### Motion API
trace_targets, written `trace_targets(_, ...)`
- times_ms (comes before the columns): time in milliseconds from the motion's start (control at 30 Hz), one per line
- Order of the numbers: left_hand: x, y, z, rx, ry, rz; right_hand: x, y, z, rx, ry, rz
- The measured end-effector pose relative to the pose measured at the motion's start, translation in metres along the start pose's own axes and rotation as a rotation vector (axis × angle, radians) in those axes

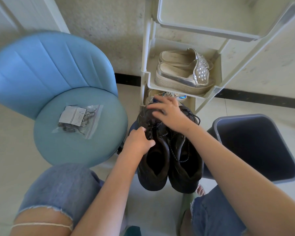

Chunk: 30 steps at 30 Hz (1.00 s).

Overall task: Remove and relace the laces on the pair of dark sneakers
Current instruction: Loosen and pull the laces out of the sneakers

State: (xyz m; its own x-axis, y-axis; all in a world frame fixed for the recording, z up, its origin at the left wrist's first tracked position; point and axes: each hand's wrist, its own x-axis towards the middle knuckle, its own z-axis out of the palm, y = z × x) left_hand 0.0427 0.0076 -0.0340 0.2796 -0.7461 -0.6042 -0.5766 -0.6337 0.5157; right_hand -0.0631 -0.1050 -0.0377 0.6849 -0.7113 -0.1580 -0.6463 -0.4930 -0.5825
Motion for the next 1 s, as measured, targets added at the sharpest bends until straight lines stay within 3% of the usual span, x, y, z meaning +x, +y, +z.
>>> trace_targets(133, -0.001, 0.001, -0.002, 0.029, -0.005, 0.006, -0.002, 0.001, 0.016, -0.255, -0.162, -0.199)
trace_targets(333, -0.004, 0.004, -0.003, 0.038, 0.002, 0.013, -0.001, 0.006, 0.013, -0.24, -0.234, -0.13)
trace_targets(500, -0.005, 0.003, -0.004, 0.022, -0.012, -0.008, 0.0, 0.004, 0.011, -0.125, -0.102, -0.064)
trace_targets(667, -0.006, 0.003, -0.005, -0.015, -0.016, -0.016, 0.002, 0.001, -0.004, 0.092, 0.34, 0.296)
trace_targets(800, -0.006, 0.005, -0.005, -0.003, -0.022, -0.009, 0.003, 0.009, -0.006, 0.224, 0.49, 0.465)
trace_targets(900, -0.007, 0.005, -0.005, 0.018, -0.014, -0.004, 0.003, 0.002, -0.007, 0.136, 0.364, 0.182)
trace_targets(1000, -0.007, 0.005, -0.004, 0.034, -0.006, 0.003, 0.001, -0.001, 0.0, -0.091, 0.038, -0.088)
